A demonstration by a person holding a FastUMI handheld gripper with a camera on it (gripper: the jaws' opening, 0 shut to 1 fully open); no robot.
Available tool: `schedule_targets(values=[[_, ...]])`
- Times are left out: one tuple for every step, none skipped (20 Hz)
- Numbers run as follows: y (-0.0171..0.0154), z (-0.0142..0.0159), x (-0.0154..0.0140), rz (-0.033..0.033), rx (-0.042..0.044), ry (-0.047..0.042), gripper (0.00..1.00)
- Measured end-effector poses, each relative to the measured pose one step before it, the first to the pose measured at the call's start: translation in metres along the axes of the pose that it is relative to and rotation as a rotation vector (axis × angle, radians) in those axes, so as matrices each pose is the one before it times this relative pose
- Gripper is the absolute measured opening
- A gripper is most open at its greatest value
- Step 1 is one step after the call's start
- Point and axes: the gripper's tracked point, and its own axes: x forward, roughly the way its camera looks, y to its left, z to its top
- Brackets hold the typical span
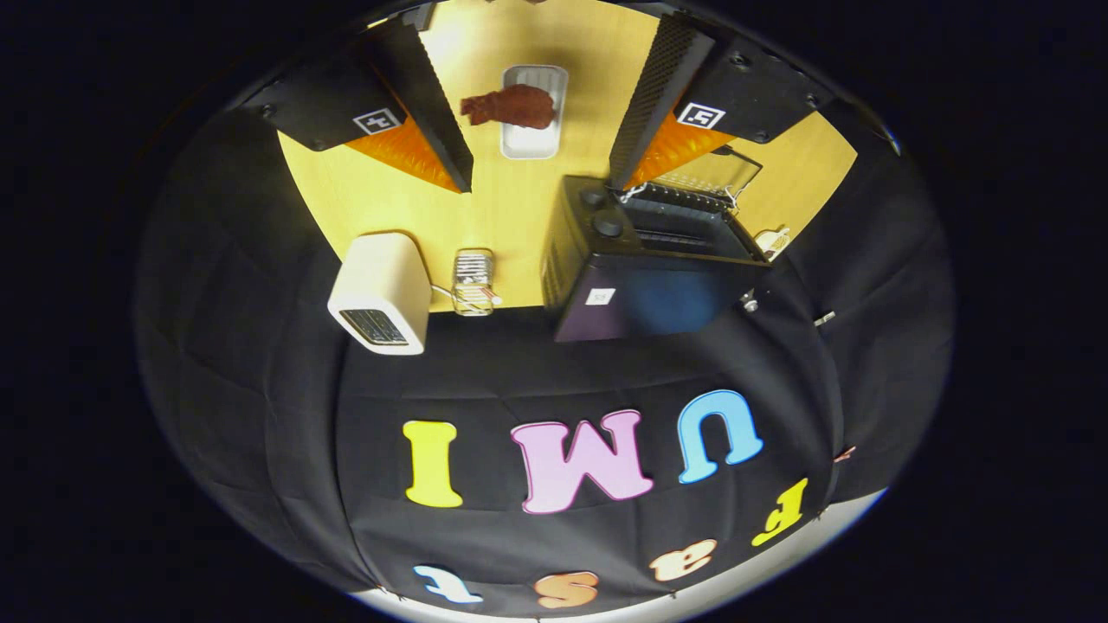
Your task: Open the toaster oven, put the food inside, and close the toaster oven door.
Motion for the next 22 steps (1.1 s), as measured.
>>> schedule_targets(values=[[-0.01149, -0.00329, 0.00165, -0.00128, 0.01881, 0.01513, 0.99], [-0.00955, -0.00424, 0.00137, 0.00433, 0.01780, 0.01979, 0.99], [-0.00901, -0.00507, 0.00317, 0.00365, 0.01721, 0.02088, 0.99], [-0.00875, -0.00617, 0.00330, 0.00346, 0.01403, 0.01790, 0.99], [-0.00723, -0.00616, 0.00317, 0.00706, 0.01386, 0.02279, 0.99], [-0.00648, -0.00630, 0.00514, 0.00733, 0.01591, 0.02825, 0.99], [-0.00394, -0.00732, 0.00445, 0.01349, 0.01964, 0.02253, 0.99], [-0.00354, -0.00684, 0.00585, 0.01446, 0.01760, 0.02224, 0.99], [-0.00278, -0.00939, 0.00457, 0.01751, 0.01649, 0.03036, 0.99], [-0.00461, -0.00864, 0.00567, 0.00837, 0.01537, 0.02593, 0.99], [-0.00343, -0.00940, 0.00647, 0.01309, 0.01789, 0.02718, 0.99], [-0.00254, -0.00990, 0.00739, 0.01643, 0.02155, 0.03387, 0.99], [-0.00267, -0.01064, 0.00740, 0.00819, 0.02504, 0.03580, 0.99], [-0.00212, -0.00985, 0.00685, 0.01178, 0.02817, 0.03550, 0.99], [-0.00148, -0.00708, 0.00703, 0.01257, 0.02820, 0.02594, 0.98], [-0.00167, -0.00580, 0.00554, 0.00556, 0.02927, 0.02374, 0.97], [0.00080, -0.00619, 0.00602, 0.01645, 0.03336, 0.02285, 0.96], [-0.00047, 0.00052, 0.00293, 0.00745, 0.02453, 0.00388, 0.91], [0.00070, 0.00023, 0.00378, 0.01011, 0.02811, 0.00681, 0.84], [0.00220, -0.00043, 0.00346, 0.01764, 0.02038, 0.00573, 0.76], [0.00022, 0.00127, 0.00515, 0.00747, 0.01552, 0.00083, 0.71], [-0.00230, 0.00034, 0.00364, -0.00222, 0.00827, 0.00552, 0.58]])
